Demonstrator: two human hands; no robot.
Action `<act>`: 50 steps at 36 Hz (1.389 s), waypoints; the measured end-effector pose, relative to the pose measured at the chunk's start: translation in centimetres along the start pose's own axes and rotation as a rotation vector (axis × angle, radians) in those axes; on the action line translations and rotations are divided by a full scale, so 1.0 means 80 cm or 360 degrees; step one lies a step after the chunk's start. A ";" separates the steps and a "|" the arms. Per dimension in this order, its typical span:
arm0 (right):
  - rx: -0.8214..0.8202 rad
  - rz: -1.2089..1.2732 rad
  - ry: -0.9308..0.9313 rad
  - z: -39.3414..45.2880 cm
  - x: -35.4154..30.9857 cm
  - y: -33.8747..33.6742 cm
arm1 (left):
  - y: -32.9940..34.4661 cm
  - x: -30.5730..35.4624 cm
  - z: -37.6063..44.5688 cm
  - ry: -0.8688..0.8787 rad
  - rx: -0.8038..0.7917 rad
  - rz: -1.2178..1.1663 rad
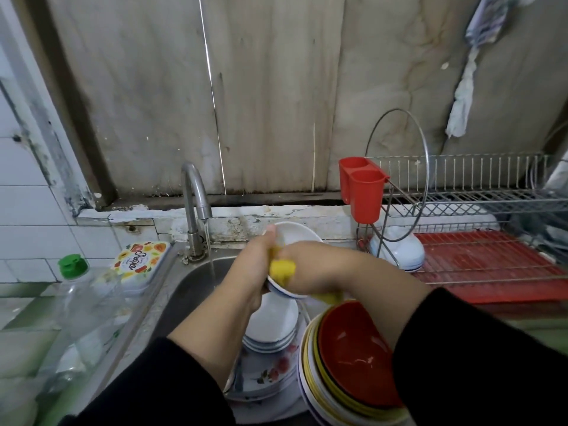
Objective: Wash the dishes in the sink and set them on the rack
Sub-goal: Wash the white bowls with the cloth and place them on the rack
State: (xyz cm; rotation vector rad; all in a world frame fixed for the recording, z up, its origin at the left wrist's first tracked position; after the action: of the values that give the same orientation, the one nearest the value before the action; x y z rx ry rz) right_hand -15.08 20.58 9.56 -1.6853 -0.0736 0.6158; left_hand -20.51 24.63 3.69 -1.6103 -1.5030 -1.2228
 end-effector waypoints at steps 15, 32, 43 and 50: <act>-0.0151 -0.0500 -0.0081 -0.008 0.008 -0.003 | 0.004 0.030 -0.027 0.0281 0.0029 0.0236; -0.0334 -0.1288 -0.0419 -0.035 0.026 -0.017 | 0.004 0.109 -0.048 0.0496 0.0155 0.0465; 0.0988 -0.0923 -0.0813 -0.051 -0.002 -0.048 | 0.014 0.103 -0.075 0.0646 0.0365 -0.0013; 0.0303 -0.0717 -0.0646 -0.056 0.000 -0.045 | 0.020 0.109 -0.080 0.0809 0.0308 -0.0071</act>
State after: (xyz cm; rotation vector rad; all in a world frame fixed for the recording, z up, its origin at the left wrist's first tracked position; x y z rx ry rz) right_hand -12.11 17.34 13.25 -1.2812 -0.6476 0.5900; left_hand -20.98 22.21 14.36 -1.0422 -1.2842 -1.3388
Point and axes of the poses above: each hand's wrist, its own z-axis towards the middle knuckle, its own y-axis out of the palm, x = y × z, the point moved 9 cm from there along z, towards the middle knuckle, and after that the axes turned 9 degrees about -y, right-handed, at the moved point
